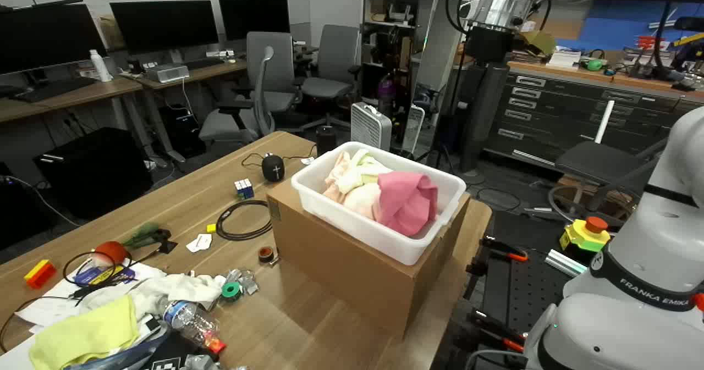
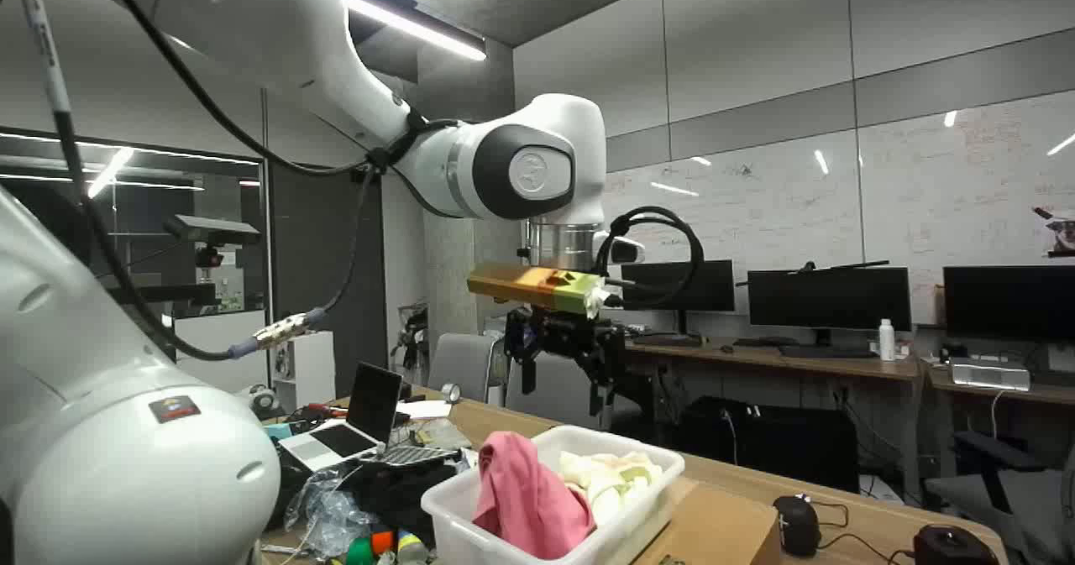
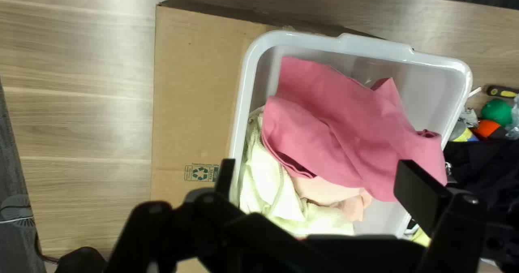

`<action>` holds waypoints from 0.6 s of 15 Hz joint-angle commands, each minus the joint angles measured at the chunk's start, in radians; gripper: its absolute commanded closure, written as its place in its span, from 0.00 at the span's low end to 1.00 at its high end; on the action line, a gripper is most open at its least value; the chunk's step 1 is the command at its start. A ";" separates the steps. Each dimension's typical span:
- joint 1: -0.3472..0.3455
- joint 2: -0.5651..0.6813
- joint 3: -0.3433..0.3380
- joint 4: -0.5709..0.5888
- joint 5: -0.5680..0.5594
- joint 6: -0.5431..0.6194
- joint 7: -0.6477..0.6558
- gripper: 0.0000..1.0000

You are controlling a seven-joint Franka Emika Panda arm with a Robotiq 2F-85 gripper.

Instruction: Remove the clothes from the box and put them on the table

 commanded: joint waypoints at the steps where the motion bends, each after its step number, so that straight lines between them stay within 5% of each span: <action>1: -0.016 0.002 0.015 0.005 0.011 -0.002 -0.008 0.00; 9: 0.021 0.032 0.075 -0.022 0.010 0.140 0.007 0.00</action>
